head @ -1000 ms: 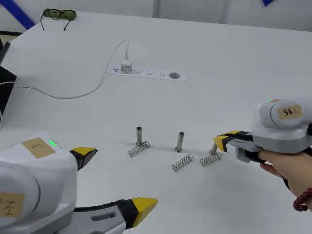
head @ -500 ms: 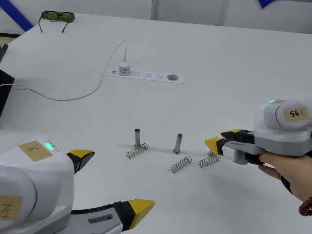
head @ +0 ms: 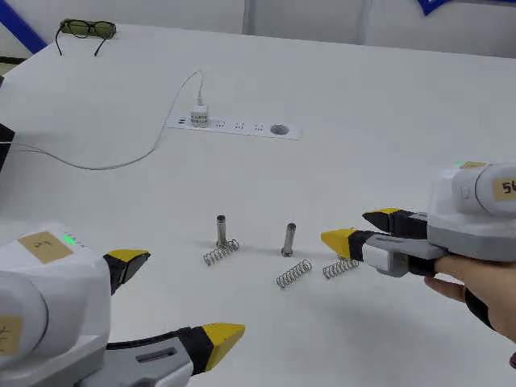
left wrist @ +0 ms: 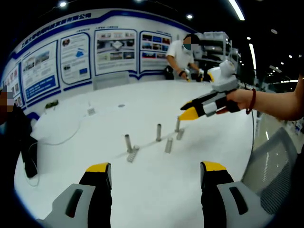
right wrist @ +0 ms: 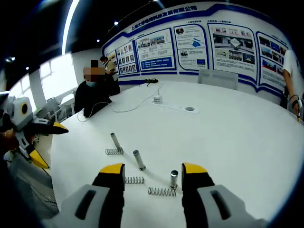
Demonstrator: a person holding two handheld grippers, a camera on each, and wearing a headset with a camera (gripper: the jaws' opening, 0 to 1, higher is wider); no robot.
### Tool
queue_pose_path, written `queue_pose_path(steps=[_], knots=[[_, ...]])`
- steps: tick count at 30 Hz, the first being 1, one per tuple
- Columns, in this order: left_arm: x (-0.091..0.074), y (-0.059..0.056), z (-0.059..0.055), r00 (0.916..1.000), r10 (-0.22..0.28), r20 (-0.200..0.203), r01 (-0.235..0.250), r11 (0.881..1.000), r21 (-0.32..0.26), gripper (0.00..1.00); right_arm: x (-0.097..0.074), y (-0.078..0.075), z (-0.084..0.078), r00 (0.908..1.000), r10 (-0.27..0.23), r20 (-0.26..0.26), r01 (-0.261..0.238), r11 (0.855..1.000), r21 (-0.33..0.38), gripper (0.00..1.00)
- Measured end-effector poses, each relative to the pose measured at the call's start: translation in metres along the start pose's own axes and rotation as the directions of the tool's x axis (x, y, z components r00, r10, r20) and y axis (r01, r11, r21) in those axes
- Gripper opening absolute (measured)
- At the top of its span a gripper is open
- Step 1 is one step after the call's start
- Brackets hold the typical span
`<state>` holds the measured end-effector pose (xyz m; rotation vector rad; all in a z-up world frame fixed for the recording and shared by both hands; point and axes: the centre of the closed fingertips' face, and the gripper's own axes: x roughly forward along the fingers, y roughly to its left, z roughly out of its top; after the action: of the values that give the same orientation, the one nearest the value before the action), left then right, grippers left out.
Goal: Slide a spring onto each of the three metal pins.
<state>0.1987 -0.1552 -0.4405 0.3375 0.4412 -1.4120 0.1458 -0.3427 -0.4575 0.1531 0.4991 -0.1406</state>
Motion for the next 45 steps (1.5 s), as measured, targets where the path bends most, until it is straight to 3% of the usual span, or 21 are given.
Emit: queue_pose_path(steps=[5,15,24,42,45], knots=[[0.005,0.005,-0.007,0.9997,0.004,-0.025,-0.004,1.0,0.005,0.73,-0.005,0.009,0.0,0.9996,0.027,0.005,-0.027,1.0,-0.013,0.52],[0.018,0.016,-0.012,0.9995,0.005,-0.031,-0.004,1.0,0.008,0.67,-0.013,0.032,-0.007,0.9941,0.108,0.009,-0.108,0.993,-0.043,0.54],[0.038,0.027,-0.016,0.9993,-0.017,-0.033,0.019,0.999,0.049,0.61,-0.019,0.051,-0.016,0.9873,0.159,0.013,-0.158,0.986,-0.047,0.6],[0.084,0.048,-0.03,0.996,-0.05,-0.073,0.061,0.987,0.15,0.42,-0.024,0.061,-0.027,0.9853,0.171,0.007,-0.17,0.985,-0.019,0.64],[0.091,0.051,-0.031,0.9959,-0.053,-0.073,0.064,0.988,0.143,0.39,-0.025,0.062,-0.028,0.9848,0.174,0.008,-0.173,0.985,-0.024,0.64]])
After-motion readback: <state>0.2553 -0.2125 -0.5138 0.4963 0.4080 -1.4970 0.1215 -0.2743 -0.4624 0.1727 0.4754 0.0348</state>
